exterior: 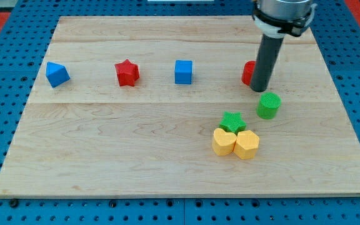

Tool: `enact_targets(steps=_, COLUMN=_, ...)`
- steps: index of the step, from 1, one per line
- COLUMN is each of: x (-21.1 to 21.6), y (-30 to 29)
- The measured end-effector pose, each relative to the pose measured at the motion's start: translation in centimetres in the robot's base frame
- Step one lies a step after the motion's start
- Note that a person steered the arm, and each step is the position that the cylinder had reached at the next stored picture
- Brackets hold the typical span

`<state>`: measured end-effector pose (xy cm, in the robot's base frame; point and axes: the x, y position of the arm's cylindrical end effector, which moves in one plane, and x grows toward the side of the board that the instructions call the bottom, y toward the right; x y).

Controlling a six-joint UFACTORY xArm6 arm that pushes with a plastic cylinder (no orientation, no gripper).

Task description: Point at the green circle

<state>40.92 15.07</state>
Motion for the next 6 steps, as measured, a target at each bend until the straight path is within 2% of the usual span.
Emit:
enact_targets(steps=1, x=-0.3, y=0.6)
enact_targets(steps=2, x=0.9, y=-3.2)
enact_targets(steps=3, x=4.3, y=-5.8)
enact_targets(steps=6, x=3.6, y=-3.5)
